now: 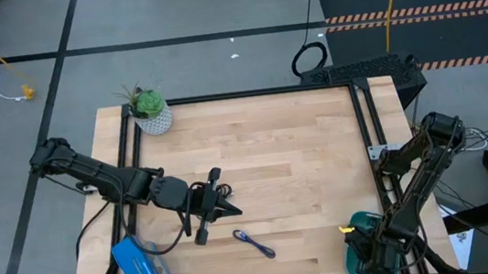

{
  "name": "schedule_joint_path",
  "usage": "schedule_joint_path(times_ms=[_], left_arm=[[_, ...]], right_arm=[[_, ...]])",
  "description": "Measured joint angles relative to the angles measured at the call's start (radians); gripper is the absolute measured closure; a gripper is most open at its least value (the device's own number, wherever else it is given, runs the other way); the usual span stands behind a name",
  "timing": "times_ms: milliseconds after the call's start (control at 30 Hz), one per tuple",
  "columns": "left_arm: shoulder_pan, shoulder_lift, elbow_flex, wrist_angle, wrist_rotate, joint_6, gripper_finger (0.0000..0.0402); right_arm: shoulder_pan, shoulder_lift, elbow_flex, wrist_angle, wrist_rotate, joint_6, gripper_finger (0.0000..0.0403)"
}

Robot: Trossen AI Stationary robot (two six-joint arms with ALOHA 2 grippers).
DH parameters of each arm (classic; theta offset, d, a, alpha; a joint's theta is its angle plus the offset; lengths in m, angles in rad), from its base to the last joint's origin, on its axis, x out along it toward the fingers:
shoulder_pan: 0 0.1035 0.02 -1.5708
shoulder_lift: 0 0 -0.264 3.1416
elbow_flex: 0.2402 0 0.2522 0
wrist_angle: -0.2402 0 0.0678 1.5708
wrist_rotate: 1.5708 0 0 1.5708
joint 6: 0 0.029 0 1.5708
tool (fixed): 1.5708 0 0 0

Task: Pick and place USB-C Cables
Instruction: Put the bottom black USB cable into the green bin, then put the black USB cable into the green bin

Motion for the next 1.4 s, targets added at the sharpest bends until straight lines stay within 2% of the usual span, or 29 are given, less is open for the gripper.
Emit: schedule_joint_path(times_ms=[433,733,1033,1133,1400], left_arm=[[-0.004,0.000,0.000,0.001,-0.008,0.001,0.0396],[-0.052,0.000,0.000,0.011,-0.010,0.008,0.0396],[-0.154,0.035,-0.001,0.102,-0.073,0.035,0.0396],[-0.163,0.061,0.000,0.125,-0.080,0.034,0.0396],[-0.156,0.083,-0.001,0.119,-0.087,-0.006,0.0396]], right_arm=[[0.000,-0.027,0.046,0.004,-0.002,0.019,0.0258],[0.000,-0.075,0.107,-0.069,0.004,0.022,0.0257],[0.000,-0.074,0.127,-0.102,-0.007,-0.003,0.0263],[0.000,-0.074,0.196,-0.196,-0.004,-0.028,0.0274],[0.005,-0.074,0.500,-0.631,0.087,-0.071,0.0303]])
